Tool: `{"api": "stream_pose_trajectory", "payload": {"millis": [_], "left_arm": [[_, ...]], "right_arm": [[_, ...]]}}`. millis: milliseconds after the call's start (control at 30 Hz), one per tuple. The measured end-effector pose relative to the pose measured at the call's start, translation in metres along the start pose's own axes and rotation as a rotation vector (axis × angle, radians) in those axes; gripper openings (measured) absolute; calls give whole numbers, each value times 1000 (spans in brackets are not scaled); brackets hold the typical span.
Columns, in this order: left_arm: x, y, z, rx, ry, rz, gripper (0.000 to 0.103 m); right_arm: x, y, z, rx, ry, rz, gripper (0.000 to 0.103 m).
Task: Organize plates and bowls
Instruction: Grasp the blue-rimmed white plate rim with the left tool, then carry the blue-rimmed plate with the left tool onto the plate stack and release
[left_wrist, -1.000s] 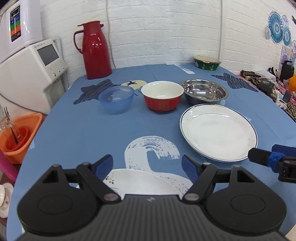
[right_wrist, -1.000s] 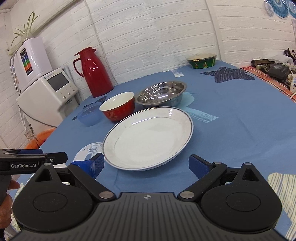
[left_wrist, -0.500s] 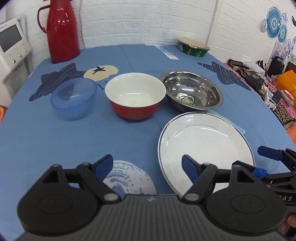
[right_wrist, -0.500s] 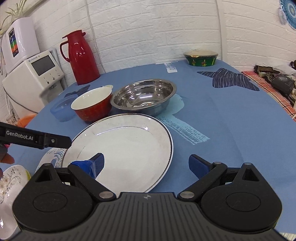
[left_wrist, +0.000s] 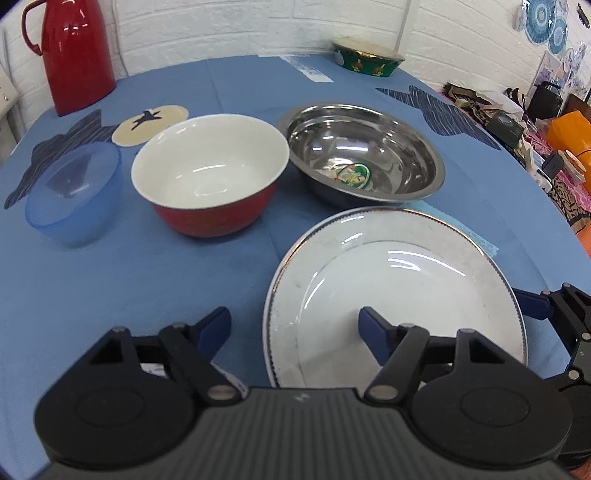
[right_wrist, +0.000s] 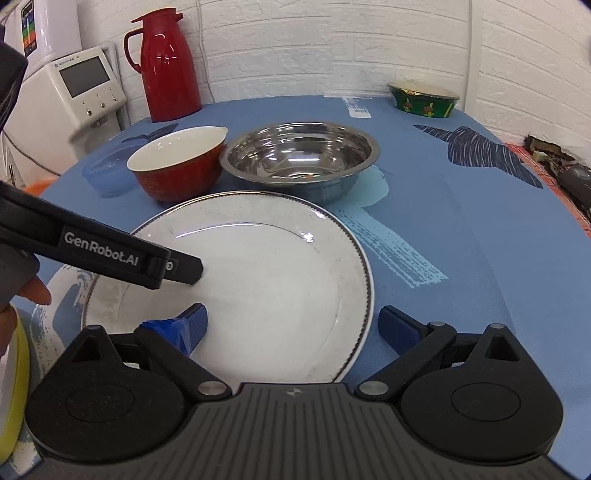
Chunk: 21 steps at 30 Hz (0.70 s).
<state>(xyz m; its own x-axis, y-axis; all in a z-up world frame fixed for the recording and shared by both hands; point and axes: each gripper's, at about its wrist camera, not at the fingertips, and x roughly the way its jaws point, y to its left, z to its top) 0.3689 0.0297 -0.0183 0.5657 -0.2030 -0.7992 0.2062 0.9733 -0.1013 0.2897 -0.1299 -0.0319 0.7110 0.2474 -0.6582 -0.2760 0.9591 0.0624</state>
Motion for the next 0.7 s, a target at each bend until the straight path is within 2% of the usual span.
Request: {"api": "stream_pose_trajectory", "payload": {"millis": [67, 133, 200, 367, 467, 700], "left_arm": [[0, -2, -1, 4, -4, -4, 70], [-2, -4, -2, 7, -10, -13, 63], [-4, -9, -3, 16, -11, -36, 52], [-8, -10, -5, -24, 10, -34, 47], [-14, -10, -9, -30, 17, -42, 47], [-45, -8, -15, -41, -27, -43, 47]], "right_arm": [[-1, 8, -1, -16, 2, 24, 88], [-1, 12, -2, -3, -1, 10, 89], [-1, 14, -2, 18, -2, -4, 89], [-10, 9, 0, 184, -4, 32, 89], [-17, 15, -3, 168, -20, 22, 89], [-44, 29, -3, 153, -72, 25, 89]]}}
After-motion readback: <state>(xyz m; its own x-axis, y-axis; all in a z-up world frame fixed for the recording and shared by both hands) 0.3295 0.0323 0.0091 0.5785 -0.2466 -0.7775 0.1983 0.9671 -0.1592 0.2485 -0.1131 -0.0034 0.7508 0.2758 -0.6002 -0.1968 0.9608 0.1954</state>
